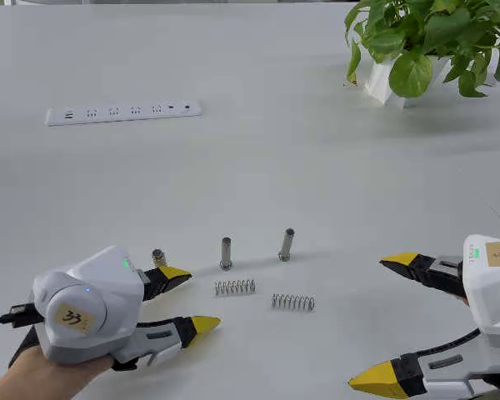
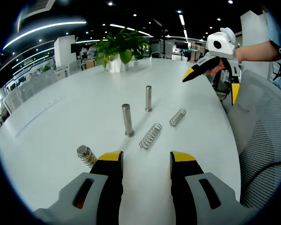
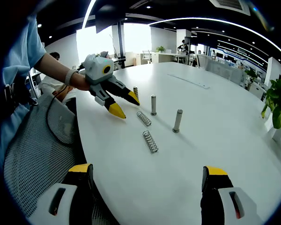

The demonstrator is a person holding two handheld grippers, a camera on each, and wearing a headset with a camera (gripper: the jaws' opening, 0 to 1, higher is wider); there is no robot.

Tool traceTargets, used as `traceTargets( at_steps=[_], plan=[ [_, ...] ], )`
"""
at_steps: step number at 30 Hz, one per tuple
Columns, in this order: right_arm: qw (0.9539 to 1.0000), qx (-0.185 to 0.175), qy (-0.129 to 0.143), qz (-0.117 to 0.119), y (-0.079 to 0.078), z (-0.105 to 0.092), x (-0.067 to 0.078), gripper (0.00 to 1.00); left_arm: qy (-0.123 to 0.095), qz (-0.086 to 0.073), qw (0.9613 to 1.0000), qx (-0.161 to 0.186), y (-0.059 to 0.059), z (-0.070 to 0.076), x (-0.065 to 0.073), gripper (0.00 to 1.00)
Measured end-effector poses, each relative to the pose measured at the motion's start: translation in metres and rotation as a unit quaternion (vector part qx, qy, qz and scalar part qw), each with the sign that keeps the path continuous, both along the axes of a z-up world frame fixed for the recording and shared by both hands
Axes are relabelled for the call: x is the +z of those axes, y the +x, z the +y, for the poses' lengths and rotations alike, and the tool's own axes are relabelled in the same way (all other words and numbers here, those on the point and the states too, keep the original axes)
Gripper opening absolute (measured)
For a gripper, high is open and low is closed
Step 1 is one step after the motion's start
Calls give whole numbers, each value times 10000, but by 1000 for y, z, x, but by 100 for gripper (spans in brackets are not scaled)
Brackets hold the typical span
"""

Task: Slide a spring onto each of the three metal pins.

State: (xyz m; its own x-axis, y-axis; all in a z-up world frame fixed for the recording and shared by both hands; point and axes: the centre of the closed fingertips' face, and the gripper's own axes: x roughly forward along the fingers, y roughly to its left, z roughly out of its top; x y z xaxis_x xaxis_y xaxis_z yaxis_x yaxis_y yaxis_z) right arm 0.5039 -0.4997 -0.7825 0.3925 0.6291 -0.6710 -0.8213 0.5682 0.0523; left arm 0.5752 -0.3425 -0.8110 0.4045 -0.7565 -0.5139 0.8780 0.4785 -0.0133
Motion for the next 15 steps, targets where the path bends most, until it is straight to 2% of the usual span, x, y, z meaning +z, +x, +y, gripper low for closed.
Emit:
traceTargets(
  at_steps=[4, 9, 15],
  plan=[
    [10000, -63, 24, 39, -4, 0, -3, 96, -14, 64, 10000, 13, 1, -6, -7, 30],
    [9999, -116, 41, 66, -7, -1, -6, 96, -164, 121, 9997, 133, 7, -13, -7, 27],
    [9998, -187, 44, 97, -10, -4, -5, 95, -224, 132, 9996, 122, 9, -21, -8, 22]
  ],
)
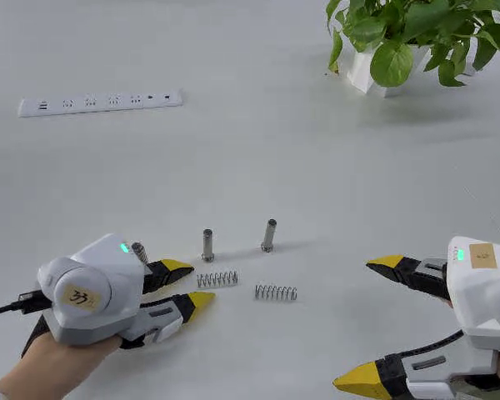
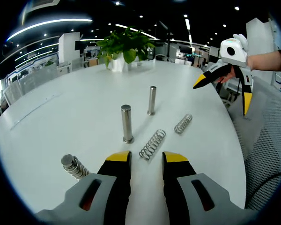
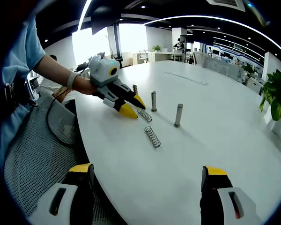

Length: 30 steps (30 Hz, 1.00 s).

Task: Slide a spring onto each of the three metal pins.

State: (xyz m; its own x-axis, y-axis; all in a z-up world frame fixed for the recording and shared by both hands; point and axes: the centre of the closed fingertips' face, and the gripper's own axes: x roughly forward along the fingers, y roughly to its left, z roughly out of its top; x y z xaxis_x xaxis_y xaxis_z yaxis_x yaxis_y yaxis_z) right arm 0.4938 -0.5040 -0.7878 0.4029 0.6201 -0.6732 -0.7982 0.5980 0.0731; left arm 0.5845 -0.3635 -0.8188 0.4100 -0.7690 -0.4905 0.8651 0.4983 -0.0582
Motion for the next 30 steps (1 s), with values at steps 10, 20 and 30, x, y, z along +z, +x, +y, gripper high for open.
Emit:
traceTargets(
  at_steps=[10, 20, 30],
  plan=[
    [10000, -52, 12, 18, -3, 1, -2, 95, -12, 48, 10000, -67, -1, -3, -1, 14],
    [10000, -21, 18, 32, -4, 4, -2, 95, 72, 50, 9998, -182, -8, 2, -1, 12],
    [10000, -10, 2, 66, -5, 4, -3, 94, 141, -23, 9992, -370, -9, -3, 0, 9]
  ],
)
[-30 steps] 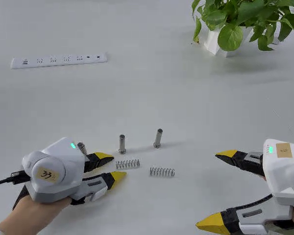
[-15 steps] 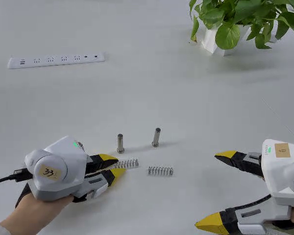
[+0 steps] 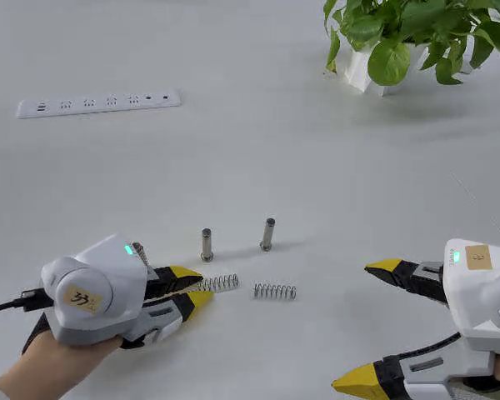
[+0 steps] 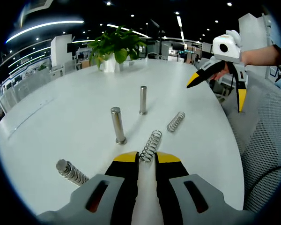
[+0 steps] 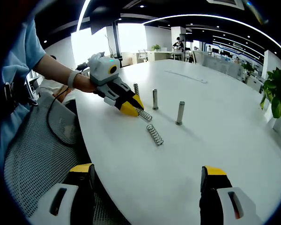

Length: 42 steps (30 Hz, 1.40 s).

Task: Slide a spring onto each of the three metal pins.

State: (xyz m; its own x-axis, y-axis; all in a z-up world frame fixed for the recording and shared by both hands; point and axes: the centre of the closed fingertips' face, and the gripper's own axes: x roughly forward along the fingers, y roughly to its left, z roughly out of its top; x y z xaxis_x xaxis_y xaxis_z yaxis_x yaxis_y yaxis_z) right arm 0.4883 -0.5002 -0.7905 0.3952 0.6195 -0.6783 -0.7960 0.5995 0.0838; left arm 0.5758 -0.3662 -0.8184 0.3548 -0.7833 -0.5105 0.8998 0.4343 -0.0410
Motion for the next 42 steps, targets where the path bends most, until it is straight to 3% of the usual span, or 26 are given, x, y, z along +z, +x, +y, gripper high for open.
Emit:
traceTargets(
  at_steps=[15, 21, 42],
  plan=[
    [10000, -13, 1, 12, 1, -1, -1, 93, 35, 14, 9999, -100, -2, -2, -1, 8],
    [10000, 14, 4, 27, 0, 1, -2, 93, -90, 117, 9999, 28, -1, -1, 1, 7],
    [9999, 130, 62, 54, 1, 11, -2, 92, -334, 202, 9992, 83, -8, 3, 17, 7]
  ],
)
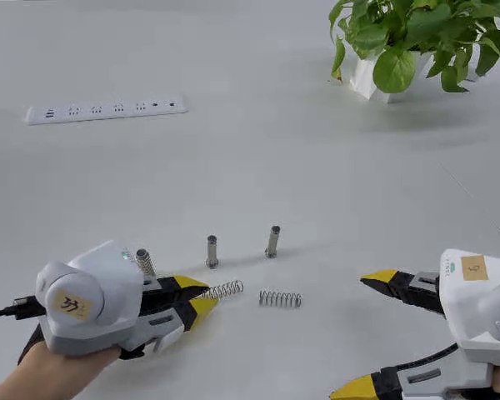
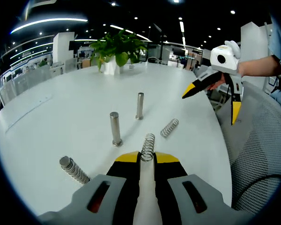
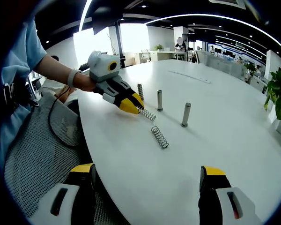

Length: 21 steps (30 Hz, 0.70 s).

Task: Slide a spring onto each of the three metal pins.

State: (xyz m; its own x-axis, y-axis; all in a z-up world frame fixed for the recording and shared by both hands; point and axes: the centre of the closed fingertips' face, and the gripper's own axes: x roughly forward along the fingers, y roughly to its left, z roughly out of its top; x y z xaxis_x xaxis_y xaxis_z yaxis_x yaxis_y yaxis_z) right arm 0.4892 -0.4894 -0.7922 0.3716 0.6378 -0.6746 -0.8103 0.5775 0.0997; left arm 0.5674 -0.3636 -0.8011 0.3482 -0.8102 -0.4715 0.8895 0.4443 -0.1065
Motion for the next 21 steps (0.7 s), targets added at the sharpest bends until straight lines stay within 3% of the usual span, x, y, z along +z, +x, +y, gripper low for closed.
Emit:
traceTargets(
  at_steps=[10, 14, 21],
  plan=[
    [9999, -10, 146, -44, 5, 6, 9, 91, -185, 7, 9998, -45, -6, -3, 15, 7],
    [9994, -51, 314, -114, 11, 9, 19, 90, -317, -7, 9995, -75, -9, -4, 26, 7],
    [9989, 153, 381, -204, 16, 18, 30, 84, -571, 31, 9981, -211, -19, -7, 46, 7]
  ],
)
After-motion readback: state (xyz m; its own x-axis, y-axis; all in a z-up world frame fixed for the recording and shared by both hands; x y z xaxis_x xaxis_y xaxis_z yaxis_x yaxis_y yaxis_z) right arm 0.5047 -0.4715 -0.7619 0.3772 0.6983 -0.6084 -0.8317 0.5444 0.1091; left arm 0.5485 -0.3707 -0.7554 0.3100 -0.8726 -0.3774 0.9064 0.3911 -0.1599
